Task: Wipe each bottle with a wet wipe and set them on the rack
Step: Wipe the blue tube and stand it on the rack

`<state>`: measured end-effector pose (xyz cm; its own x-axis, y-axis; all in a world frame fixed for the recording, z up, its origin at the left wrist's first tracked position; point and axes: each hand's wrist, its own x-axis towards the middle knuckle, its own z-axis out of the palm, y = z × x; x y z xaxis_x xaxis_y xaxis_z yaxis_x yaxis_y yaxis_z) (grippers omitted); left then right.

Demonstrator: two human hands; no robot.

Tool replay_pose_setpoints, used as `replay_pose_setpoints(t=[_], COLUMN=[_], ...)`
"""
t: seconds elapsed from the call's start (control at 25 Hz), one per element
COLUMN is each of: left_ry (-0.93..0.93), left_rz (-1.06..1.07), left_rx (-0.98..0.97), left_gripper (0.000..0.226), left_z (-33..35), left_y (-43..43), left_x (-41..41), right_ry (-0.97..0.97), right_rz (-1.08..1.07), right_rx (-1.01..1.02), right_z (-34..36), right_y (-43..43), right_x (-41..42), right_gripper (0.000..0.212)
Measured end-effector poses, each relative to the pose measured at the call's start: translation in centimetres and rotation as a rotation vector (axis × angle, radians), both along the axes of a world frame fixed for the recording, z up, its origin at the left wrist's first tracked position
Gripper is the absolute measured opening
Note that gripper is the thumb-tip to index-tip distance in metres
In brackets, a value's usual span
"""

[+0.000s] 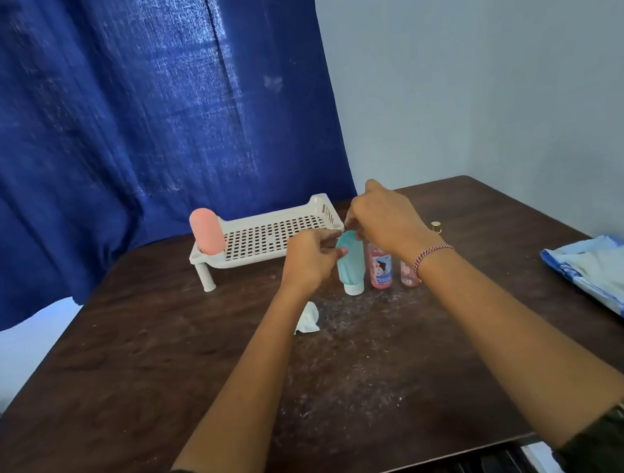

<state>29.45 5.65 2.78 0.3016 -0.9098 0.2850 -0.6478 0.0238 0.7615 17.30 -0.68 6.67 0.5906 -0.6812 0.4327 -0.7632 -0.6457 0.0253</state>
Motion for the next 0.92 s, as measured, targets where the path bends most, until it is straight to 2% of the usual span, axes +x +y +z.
replay_pose_setpoints(t=[0.32, 0.44, 0.6, 0.8, 0.92], left_ry=[-0.106, -0.128, -0.048, 0.023, 0.05], left_rz=[0.068, 0.11, 0.135, 0.137, 0.132], left_rx=[-0.091, -0.144, -0.21, -0.287, -0.368], left_gripper=[0.032, 0.033, 0.035, 0.033, 0.032], left_z=[-0.8, -0.9, -1.7, -3.1, -4.2], left_y=[0.3, 1.3, 2.7, 3.3, 3.5], left_x=[1.4, 3.2, 5.3, 6.1, 6.1], right_ry=[-0.111, -0.293, -0.595, -0.775, -0.891], right_rz=[0.086, 0.161, 0.234, 0.235, 0.285], right_rx=[0.081, 0.184, 0.374, 0.389, 0.387], right_z=[-1.6, -2.0, -3.6, -5.4, -7.5], right_y=[-0.8, -0.3, 1.3, 2.1, 2.7], right_x=[1.5, 2.8, 4.5, 5.4, 4.6], right_gripper=[0.024, 0.025, 0.029, 0.036, 0.024])
